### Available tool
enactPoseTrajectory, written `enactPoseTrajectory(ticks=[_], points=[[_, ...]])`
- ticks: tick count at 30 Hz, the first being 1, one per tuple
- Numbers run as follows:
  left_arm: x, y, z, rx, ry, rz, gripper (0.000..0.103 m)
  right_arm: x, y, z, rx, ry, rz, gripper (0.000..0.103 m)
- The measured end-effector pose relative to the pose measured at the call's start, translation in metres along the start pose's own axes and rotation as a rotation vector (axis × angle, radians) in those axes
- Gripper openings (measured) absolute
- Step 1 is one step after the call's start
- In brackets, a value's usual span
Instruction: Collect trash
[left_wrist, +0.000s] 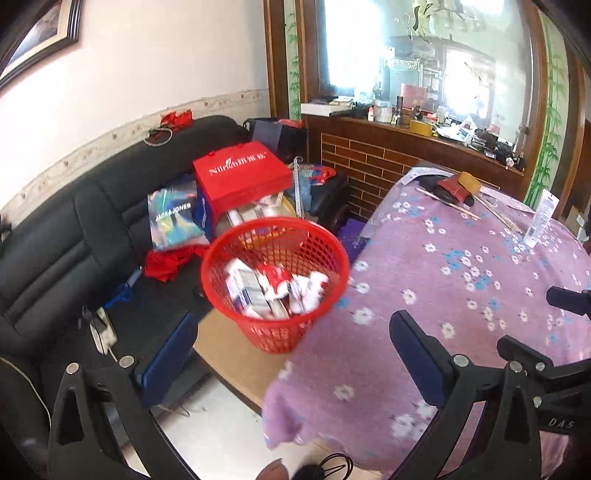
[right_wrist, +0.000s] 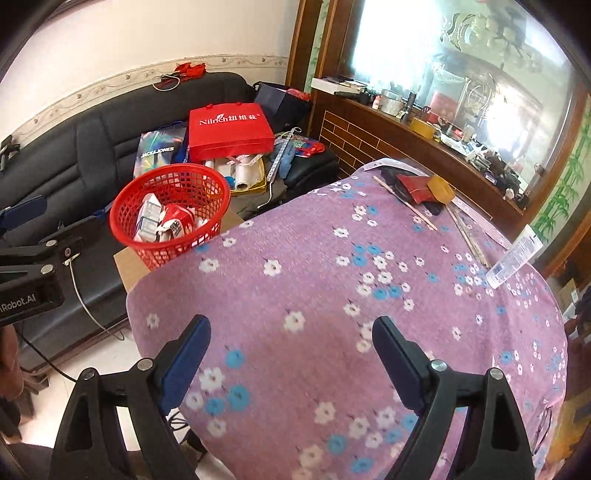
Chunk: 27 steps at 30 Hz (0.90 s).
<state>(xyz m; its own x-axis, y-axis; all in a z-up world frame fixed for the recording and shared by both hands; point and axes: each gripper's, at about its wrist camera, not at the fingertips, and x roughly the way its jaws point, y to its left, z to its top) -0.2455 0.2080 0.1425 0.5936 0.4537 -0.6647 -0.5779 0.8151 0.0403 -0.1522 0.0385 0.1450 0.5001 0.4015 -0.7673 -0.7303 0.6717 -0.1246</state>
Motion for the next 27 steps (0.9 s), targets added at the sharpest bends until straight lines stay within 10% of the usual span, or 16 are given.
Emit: enactPoseTrajectory(ticks=[27], points=[[-0.024, 0.0, -0.017, -0.062, 0.03, 0.086, 0.103, -0.026, 0.011, -0.018, -0.056, -0.051, 0.045, 0.092]])
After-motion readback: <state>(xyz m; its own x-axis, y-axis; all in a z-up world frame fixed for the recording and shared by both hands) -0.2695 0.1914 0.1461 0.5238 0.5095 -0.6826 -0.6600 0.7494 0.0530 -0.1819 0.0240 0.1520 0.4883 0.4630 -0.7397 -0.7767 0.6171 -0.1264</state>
